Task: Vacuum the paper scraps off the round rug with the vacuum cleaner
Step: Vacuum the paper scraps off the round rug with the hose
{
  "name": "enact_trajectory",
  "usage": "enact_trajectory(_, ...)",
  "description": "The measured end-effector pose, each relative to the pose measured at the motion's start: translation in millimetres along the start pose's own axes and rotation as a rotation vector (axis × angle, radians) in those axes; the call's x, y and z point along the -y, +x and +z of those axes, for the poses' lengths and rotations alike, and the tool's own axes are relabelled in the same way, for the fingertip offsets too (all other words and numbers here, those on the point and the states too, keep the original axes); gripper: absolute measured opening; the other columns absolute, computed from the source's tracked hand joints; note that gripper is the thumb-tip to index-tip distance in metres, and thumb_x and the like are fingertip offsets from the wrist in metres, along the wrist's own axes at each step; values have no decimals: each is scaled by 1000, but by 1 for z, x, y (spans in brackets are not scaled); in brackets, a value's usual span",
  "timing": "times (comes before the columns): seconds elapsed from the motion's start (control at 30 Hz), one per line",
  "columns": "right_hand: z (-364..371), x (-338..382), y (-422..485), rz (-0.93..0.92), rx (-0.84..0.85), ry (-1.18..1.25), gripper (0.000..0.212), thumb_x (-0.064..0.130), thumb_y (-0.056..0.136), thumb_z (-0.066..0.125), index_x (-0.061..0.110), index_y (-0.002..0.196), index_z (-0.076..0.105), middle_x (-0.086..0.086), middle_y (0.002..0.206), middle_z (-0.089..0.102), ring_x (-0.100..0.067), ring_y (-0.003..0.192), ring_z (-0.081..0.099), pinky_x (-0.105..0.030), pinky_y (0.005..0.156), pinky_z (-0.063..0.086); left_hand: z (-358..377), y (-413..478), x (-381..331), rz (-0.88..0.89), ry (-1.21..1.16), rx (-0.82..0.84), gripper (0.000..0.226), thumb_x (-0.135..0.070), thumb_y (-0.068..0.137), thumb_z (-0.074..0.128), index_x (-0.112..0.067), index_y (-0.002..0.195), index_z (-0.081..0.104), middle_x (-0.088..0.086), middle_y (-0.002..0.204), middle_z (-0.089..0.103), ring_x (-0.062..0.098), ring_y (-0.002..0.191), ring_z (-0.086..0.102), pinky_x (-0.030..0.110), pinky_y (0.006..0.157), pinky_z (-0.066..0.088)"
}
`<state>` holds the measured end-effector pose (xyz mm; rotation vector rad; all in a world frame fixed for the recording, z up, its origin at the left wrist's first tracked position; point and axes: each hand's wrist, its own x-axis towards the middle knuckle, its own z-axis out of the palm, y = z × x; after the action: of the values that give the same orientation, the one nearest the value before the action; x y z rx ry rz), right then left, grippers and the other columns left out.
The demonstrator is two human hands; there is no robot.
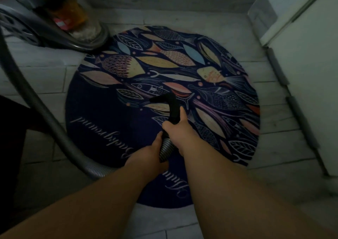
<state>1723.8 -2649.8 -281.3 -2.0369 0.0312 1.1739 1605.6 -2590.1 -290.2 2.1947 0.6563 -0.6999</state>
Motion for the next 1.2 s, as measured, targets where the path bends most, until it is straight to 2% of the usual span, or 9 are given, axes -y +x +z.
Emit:
enact_trajectory(0.13, -52, -29, -6, 52, -73, 48, 88, 29, 96, 58, 45, 156, -3, -8, 142, 46, -22, 89, 54, -46, 91, 52, 31, 13, -47, 29, 30, 71, 96, -34, 90, 56, -31, 147, -22, 6, 113, 63, 20, 93, 60, 34, 82, 51)
enact_trajectory(0.23, -85, -51, -10, 54, -101, 107, 88, 27, 97, 59, 46, 156, -2, -7, 151, 39, -25, 96, 52, -44, 87, 50, 49, 22, -76, 48, 89, 115, 98, -33, 90, 56, -30, 146, -24, 10, 111, 64, 24, 93, 61, 39, 85, 52)
enact_trajectory(0.33, -114, -71, -17, 74, -134, 173, 86, 26, 98, 58, 44, 156, -4, -7, 158, 31, -29, 105, 49, -47, 91, 48, 66, 29, -102, 85, 140, 153, 100, -34, 89, 58, -32, 145, -25, 10, 110, 63, 24, 93, 61, 41, 86, 52)
enact_trajectory(0.5, -154, -105, -22, 87, -225, 244, 87, 26, 97, 57, 44, 156, -4, -9, 153, 37, -25, 97, 50, -42, 82, 47, 96, 36, -137, 136, 195, 180, 101, -35, 88, 59, -37, 144, -25, 7, 106, 61, 21, 89, 59, 38, 82, 51)
enact_trajectory(0.6, -170, -121, -28, 96, -287, 271, 88, 26, 96, 59, 45, 156, -4, -10, 151, 39, -25, 99, 51, -43, 86, 50, 110, 36, -156, 165, 217, 190, 100, -35, 88, 59, -36, 145, -24, 7, 111, 60, 20, 89, 56, 34, 80, 49)
enact_trajectory(0.67, -177, -129, -30, 109, -330, 289, 90, 27, 95, 60, 45, 156, -4, -11, 152, 39, -28, 106, 51, -46, 91, 51, 116, 35, -164, 183, 247, 191, 98, -36, 89, 59, -36, 146, -21, 7, 114, 59, 22, 95, 57, 35, 82, 49)
enact_trajectory(0.83, -190, -148, -41, 126, -424, 333, 91, 26, 95, 60, 41, 157, -4, -10, 147, 45, -26, 99, 52, -40, 83, 48, 130, 30, -181, 254, 325, 165, 93, -38, 90, 55, -37, 147, -18, 6, 115, 60, 23, 95, 58, 32, 76, 47)
enact_trajectory(1.0, -195, -163, -52, 157, -508, 334, 90, 33, 95, 61, 36, 159, -4, -12, 152, 40, -30, 112, 52, -36, 82, 43, 144, 25, -186, 309, 371, 175, 93, -37, 90, 56, -35, 149, -15, 7, 117, 60, 22, 97, 59, 29, 73, 45)
enact_trajectory(1.2, -158, -152, -55, 165, -513, 396, 92, 25, 95, 61, 39, 158, -5, -13, 145, 45, -23, 95, 48, -39, 84, 47, 124, 14, -153, 289, 345, 183, 92, -36, 90, 55, -39, 147, -17, 6, 111, 61, 21, 92, 59, 33, 79, 50)
